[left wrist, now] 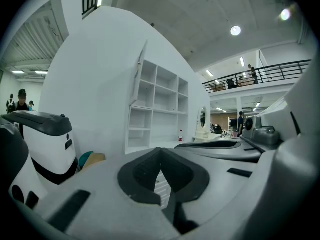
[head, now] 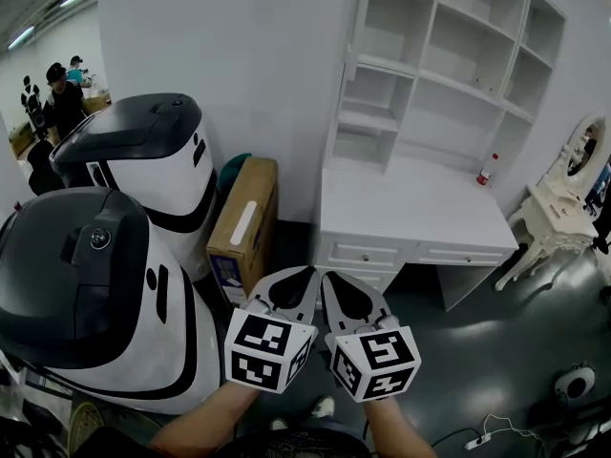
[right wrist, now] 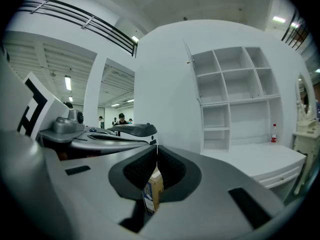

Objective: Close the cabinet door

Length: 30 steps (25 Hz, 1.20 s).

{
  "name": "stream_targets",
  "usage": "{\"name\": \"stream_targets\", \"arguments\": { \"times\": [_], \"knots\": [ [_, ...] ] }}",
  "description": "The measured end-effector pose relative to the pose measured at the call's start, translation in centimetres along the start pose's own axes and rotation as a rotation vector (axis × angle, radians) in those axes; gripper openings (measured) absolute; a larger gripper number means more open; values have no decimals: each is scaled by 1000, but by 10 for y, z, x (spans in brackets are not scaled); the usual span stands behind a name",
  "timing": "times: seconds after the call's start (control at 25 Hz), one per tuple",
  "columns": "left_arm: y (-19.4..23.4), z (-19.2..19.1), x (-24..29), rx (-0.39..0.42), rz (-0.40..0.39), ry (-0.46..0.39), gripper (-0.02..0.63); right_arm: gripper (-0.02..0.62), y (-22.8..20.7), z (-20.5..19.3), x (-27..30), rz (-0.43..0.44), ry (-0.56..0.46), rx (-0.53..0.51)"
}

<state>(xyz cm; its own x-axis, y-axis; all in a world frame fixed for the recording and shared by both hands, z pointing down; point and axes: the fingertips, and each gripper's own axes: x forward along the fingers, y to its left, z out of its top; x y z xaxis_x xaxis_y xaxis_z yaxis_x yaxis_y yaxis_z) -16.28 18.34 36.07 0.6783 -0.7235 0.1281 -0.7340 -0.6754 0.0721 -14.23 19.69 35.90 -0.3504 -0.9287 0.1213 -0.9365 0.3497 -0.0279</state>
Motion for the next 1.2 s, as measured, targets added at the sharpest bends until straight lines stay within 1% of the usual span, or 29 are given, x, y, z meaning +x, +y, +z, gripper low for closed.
{"name": "stream_targets", "arguments": {
  "times": [0.24,0.52,1.2],
  "knots": [
    [4,-1,21,7,2,7,12,20,-17,1,13,-2,-1,0],
    [13,3,57,17,23,16,12,20,-46,4,38,17,-9,0],
    [36,23,157,16,89,26,12,20,-131,18,105,69,-6,17]
  ]
}}
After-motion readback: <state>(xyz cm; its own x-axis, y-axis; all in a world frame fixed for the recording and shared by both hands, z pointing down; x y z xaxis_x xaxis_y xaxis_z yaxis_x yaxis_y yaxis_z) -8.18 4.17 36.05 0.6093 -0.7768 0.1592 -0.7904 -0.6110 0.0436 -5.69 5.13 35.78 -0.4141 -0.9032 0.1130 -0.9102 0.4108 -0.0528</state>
